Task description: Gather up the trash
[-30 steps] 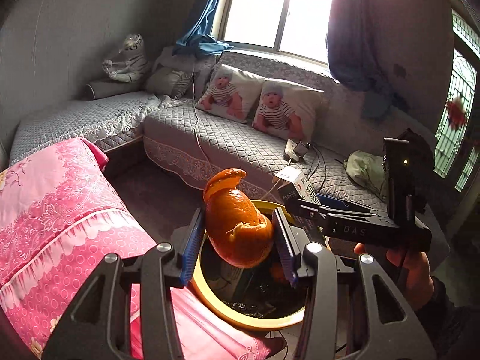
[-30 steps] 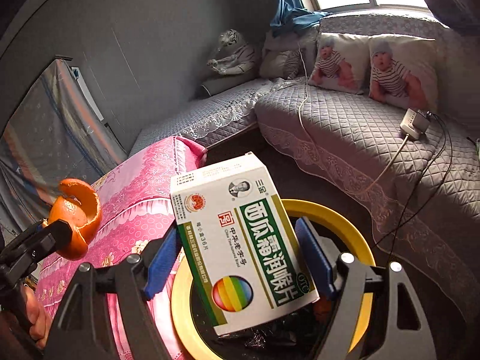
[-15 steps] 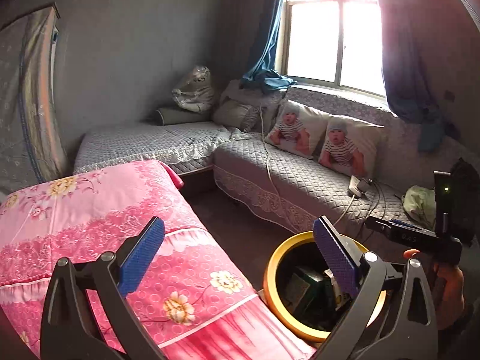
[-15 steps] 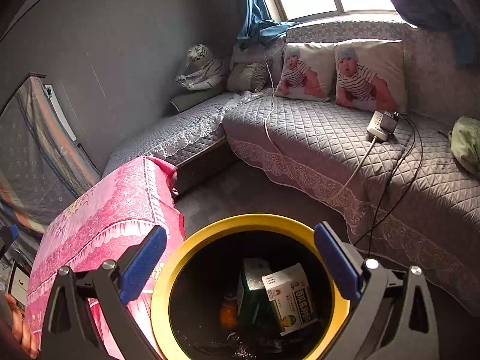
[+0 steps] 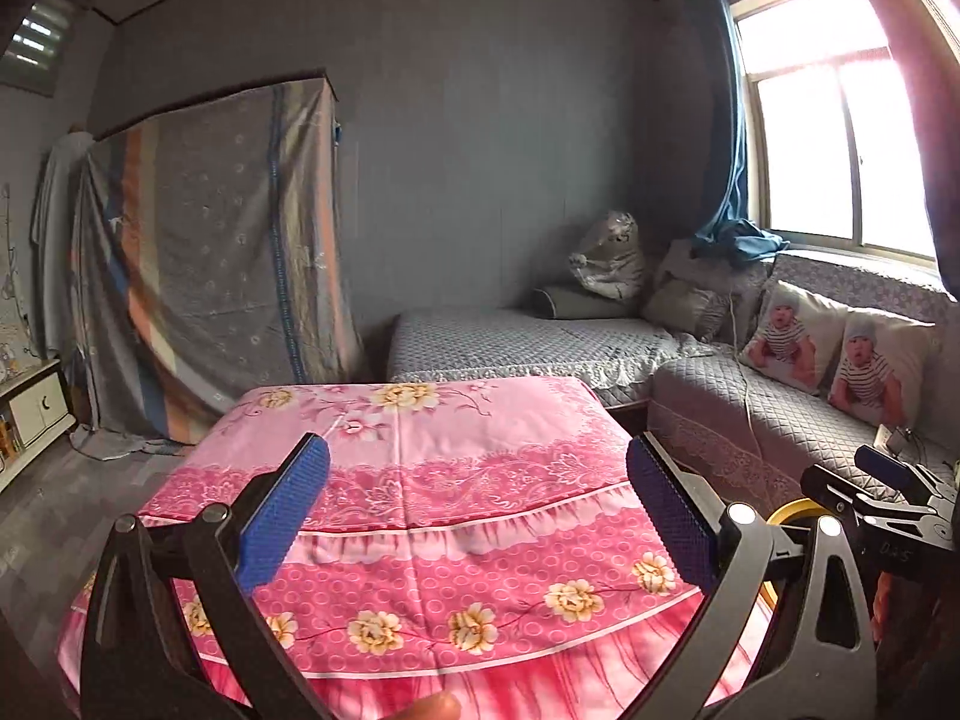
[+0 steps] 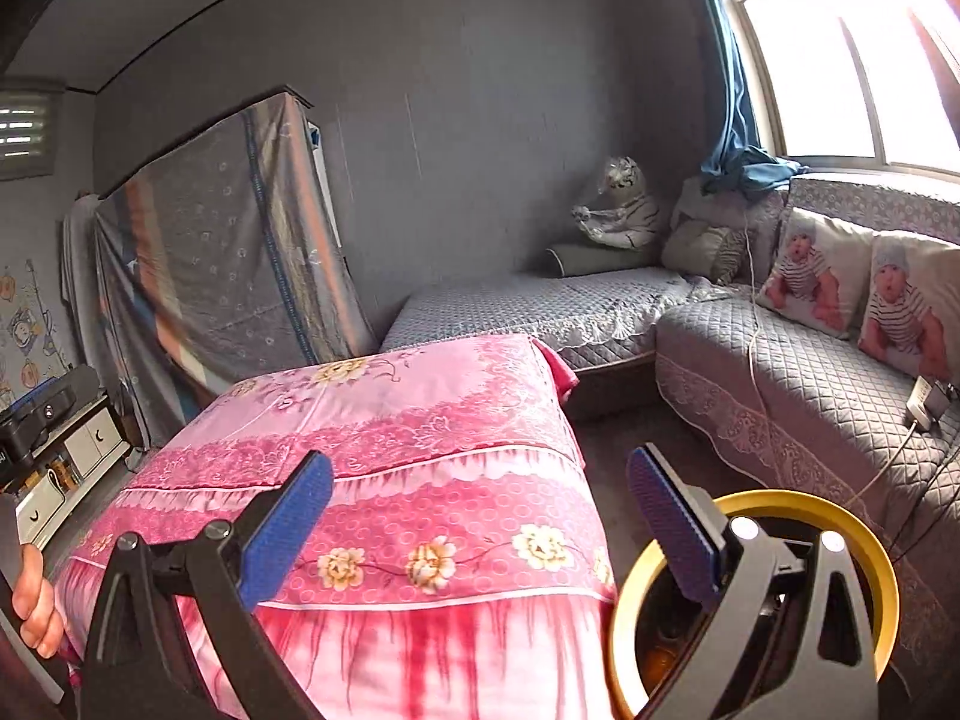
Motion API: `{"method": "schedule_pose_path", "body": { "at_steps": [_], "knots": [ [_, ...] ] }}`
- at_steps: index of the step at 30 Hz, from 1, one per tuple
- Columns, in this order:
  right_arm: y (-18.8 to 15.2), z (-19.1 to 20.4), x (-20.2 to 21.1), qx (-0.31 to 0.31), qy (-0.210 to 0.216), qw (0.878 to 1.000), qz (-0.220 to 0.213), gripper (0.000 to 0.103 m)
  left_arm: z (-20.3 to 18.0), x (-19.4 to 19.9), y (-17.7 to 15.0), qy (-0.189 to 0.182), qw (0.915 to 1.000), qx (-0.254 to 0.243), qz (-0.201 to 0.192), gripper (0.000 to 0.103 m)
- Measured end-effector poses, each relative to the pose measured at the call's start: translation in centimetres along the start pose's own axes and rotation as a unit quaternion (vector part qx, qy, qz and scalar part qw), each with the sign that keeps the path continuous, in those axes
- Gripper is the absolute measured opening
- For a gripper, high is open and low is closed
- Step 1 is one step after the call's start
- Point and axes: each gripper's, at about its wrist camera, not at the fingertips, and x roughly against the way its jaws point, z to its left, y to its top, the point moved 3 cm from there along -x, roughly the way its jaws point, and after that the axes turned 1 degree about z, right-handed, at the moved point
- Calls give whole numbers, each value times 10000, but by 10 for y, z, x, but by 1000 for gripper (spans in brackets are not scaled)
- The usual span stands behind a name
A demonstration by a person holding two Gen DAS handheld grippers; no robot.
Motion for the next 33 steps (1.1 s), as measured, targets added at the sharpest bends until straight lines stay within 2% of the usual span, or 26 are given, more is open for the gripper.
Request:
{"method": "schedule_pose_path", "body": {
  "at_steps": [4, 9, 15, 19, 33],
  "knots": [
    [2, 43, 12, 159, 142, 9996, -191, 95, 34, 41, -2, 328, 9983, 319, -351, 95],
    [4, 75, 37, 271, -153, 9973, -663, 95, 58, 78, -4, 812, 9937, 466, -620, 95],
    [7, 84, 62, 238, -336, 9942, -991, 95, 74, 103, -9, 1138, 9900, 551, -630, 95],
    [7, 86, 70, 312, -386, 9935, -1021, 95, 80, 109, -12, 1337, 9875, 560, -616, 95],
    [-2, 84, 61, 293, -437, 9961, -713, 95, 83, 100, -20, 1228, 9889, 758, -360, 95]
  ]
}}
